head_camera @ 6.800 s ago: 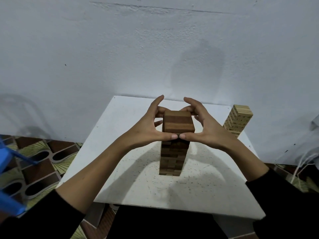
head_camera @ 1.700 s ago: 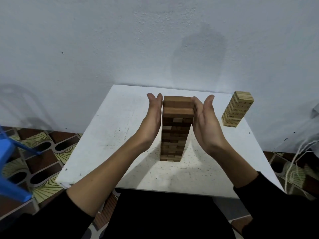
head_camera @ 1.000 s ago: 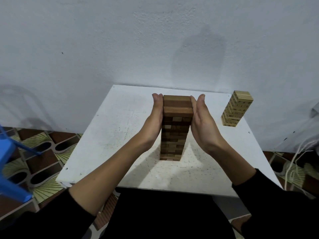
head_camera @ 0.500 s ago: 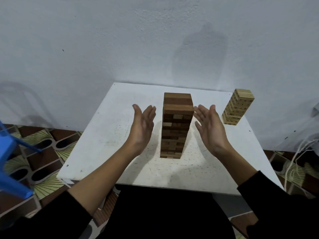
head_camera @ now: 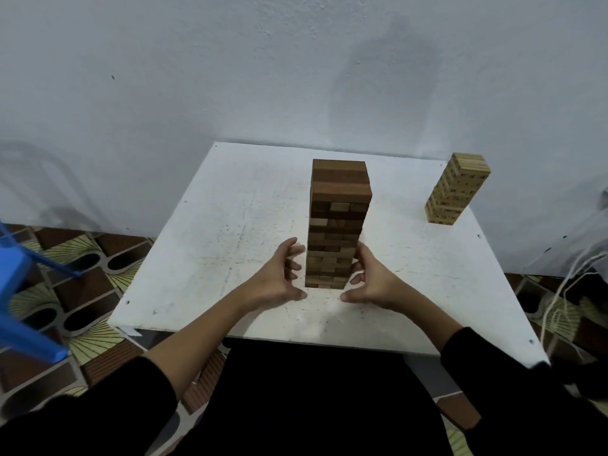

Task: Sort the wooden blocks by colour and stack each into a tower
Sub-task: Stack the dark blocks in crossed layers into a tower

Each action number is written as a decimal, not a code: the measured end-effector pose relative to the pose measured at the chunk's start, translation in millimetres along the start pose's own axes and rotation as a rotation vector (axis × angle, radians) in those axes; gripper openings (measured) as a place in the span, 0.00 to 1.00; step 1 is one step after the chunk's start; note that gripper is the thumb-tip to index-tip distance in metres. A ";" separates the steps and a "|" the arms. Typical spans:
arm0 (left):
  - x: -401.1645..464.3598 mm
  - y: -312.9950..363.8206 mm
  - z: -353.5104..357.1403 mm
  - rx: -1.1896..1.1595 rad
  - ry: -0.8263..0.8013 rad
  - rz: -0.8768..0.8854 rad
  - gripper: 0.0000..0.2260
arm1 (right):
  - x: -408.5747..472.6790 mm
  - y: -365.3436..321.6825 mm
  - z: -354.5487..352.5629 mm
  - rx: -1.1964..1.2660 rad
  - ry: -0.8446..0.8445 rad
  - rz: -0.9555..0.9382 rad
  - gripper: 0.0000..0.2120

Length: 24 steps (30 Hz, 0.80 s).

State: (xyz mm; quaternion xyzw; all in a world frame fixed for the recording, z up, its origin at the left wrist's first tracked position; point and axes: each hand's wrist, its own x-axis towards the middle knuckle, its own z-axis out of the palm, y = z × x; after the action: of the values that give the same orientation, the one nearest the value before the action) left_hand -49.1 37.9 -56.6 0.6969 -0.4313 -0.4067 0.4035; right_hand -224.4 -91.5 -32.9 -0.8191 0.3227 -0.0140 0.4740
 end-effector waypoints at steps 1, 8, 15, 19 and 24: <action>2.6 1.7 0.1 0.052 -0.013 0.016 0.45 | 1.4 -2.2 0.7 -0.029 -0.005 -0.008 0.51; 27.0 -4.2 5.5 0.104 -0.009 0.074 0.56 | 13.6 -6.7 4.6 0.044 0.026 -0.099 0.49; 36.1 -12.5 11.2 0.121 0.060 0.121 0.55 | 20.0 0.3 2.6 0.090 0.026 -0.134 0.50; 30.3 -20.3 12.1 0.386 0.228 0.127 0.55 | 13.3 2.0 9.2 -0.042 0.117 -0.033 0.48; 24.2 -26.0 14.9 0.562 0.160 0.188 0.55 | 9.7 14.7 23.0 -0.254 0.213 -0.071 0.55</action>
State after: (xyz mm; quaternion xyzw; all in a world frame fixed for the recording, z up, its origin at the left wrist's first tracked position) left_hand -48.4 20.1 -90.8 0.7679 -0.5565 -0.1762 0.2637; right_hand -216.8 -84.1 -59.8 -0.8773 0.3412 -0.0766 0.3287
